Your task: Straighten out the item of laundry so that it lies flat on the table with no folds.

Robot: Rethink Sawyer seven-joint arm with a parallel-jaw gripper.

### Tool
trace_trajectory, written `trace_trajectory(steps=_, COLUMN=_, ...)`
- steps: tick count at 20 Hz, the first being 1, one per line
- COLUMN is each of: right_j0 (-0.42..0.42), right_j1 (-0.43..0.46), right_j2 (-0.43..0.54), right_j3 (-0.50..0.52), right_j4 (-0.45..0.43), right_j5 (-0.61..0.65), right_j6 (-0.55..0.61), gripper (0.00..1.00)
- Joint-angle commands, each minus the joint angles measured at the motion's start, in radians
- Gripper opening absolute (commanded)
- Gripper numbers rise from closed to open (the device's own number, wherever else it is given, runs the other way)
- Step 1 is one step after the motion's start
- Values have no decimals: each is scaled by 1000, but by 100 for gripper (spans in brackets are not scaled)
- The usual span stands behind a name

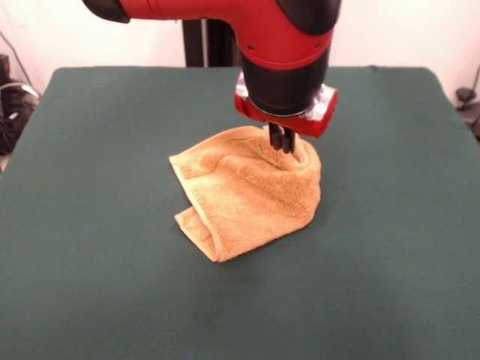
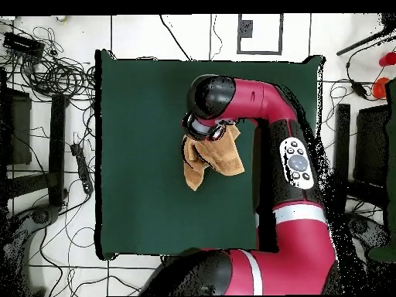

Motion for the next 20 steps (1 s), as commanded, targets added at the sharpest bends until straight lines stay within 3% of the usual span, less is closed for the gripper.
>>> trace_trajectory(steps=1, right_j0=51, right_j1=78, right_j2=104, right_j3=141, right_j4=14, right_j5=-162, right_j6=-73, gripper=0)
trace_trajectory(steps=4, right_j0=62, right_j1=67, right_j2=76, right_j3=166, right_j4=-18, right_j5=-200, right_j6=-62, gripper=0)
trace_trajectory(steps=10, right_j0=28, right_j1=65, right_j2=88, right_j3=187, right_j4=11, right_j5=-152, right_j6=-108, gripper=0)
trace_trajectory(steps=20, right_j0=9, right_j1=-132, right_j2=118, right_j3=541, right_j4=82, right_j5=-277, right_j6=-23, gripper=0)
